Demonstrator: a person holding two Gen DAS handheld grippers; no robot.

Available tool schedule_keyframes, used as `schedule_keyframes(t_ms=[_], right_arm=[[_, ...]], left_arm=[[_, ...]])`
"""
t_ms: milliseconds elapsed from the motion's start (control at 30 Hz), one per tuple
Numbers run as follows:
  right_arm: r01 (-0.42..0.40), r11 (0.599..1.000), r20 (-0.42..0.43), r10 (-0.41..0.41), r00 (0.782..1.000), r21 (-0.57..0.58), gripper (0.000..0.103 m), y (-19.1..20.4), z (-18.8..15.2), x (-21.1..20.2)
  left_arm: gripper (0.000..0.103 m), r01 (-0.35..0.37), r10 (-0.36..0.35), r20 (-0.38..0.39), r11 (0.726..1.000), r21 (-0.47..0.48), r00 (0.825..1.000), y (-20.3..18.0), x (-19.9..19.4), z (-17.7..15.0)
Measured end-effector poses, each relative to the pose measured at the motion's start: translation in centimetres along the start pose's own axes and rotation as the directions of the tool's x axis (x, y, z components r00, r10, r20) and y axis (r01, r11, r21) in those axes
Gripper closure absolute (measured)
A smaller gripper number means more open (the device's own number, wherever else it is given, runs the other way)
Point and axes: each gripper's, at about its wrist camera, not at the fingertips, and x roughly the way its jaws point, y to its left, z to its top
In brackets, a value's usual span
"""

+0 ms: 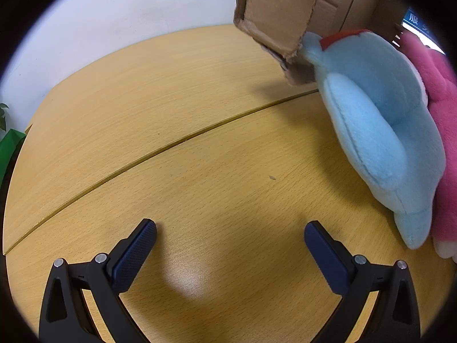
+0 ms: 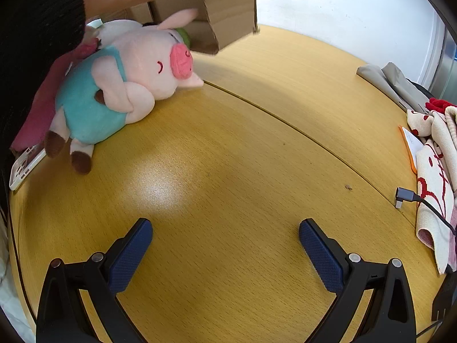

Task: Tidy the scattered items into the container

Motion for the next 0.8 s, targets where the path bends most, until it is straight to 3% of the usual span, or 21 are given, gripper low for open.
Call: schedule_keyframes(t_ms=[800], right_arm=[[0.002, 1.000, 0.000, -0.002, 1.000, 0.001, 0.000, 0.0, 0.0, 0.1]], left_arm=[[0.000, 0.000, 0.000, 0.000, 1.000, 0.000, 1.000, 0.5, 1.1, -0.6]])
